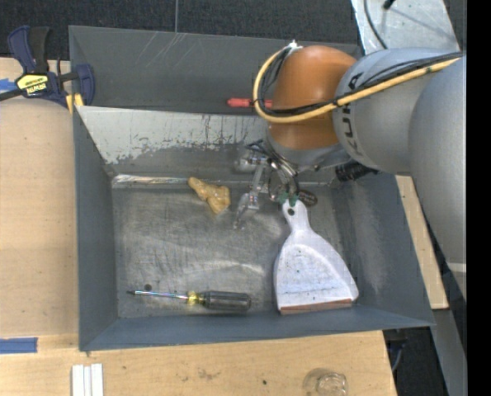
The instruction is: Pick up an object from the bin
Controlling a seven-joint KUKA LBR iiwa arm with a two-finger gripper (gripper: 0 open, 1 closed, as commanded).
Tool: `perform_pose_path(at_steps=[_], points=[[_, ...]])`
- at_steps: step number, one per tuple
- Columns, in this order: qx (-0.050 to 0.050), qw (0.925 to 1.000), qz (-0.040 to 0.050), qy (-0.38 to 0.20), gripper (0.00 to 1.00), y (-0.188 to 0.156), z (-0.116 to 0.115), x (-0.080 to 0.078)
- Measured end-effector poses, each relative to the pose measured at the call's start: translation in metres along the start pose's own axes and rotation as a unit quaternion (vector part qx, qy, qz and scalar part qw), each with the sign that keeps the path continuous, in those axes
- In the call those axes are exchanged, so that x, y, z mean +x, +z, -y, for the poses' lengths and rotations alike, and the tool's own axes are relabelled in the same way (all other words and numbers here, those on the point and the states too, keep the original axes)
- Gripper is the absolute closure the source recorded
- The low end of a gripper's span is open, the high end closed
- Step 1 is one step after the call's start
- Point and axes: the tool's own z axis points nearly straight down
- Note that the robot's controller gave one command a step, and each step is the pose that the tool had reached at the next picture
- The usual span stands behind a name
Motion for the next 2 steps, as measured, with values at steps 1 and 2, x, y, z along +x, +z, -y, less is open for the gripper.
perform_pose_path(at_steps=[1, 2], points=[[0.003, 0.998, 0.0, 0.064, 0.0, 0.026, 0.009, 0.001], [0.001, 1.0, 0.005, 0.006, 1.0, 0.042, -0.041, -0.003]])
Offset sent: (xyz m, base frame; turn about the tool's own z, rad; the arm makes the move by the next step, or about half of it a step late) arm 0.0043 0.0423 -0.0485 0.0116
